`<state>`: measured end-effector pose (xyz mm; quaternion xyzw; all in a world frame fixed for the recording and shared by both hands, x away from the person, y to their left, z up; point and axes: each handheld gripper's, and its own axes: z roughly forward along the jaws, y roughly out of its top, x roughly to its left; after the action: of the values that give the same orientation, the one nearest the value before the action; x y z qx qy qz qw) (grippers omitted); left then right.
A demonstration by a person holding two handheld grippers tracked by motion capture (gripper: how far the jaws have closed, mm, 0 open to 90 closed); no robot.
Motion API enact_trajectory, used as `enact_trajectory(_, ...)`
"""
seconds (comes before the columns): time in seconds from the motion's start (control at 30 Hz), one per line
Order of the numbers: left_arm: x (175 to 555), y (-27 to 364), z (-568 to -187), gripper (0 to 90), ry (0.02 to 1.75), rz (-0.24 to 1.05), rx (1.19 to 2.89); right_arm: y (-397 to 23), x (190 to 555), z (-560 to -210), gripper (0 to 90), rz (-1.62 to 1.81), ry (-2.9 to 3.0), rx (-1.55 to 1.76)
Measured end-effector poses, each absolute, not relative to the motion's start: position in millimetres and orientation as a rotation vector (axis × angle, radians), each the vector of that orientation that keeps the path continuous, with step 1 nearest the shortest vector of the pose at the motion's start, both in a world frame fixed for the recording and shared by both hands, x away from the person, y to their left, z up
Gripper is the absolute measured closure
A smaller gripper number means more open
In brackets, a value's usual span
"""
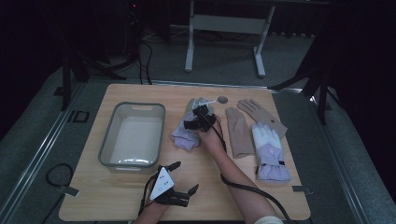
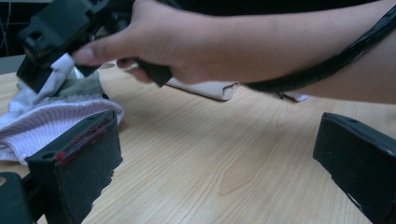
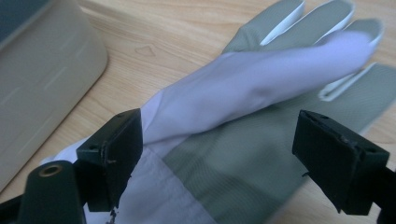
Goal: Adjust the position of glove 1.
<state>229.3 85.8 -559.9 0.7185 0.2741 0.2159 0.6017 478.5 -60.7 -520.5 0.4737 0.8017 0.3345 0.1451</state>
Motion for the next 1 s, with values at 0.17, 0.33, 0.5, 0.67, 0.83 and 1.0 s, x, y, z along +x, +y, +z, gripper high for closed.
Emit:
enact_trajectory(0.17, 229, 85, -560, 1.0, 0.633, 0.503, 1.667, -56, 485, -536, 20.3, 0.928, 2.306, 1.365)
enact_trajectory(0.33, 229, 85, -560, 1.1, 0.634, 0.507, 1.667, -62, 483, -540, 49.9, 0.955, 2.334, 1.34)
enact_trajectory(0.5, 229, 85, -560, 1.0, 0.64, 0.508, 1.664, -63, 480, -539, 69.4, 0.936, 2.346, 1.301)
enact_trajectory(0.67, 229, 85, -560, 1.0, 0.637, 0.508, 1.665, -60, 479, -533, 83.7, 0.871, 2.351, 1.272)
enact_trajectory(0.83, 229, 86, -560, 1.1, 0.64, 0.502, 1.665, -69, 477, -517, 84.9, 0.865, 2.352, 1.25)
enact_trajectory(1.0, 229, 86, -560, 1.1, 0.639, 0.503, 1.667, -92, 464, -489, 85.1, 0.905, 2.368, 1.106)
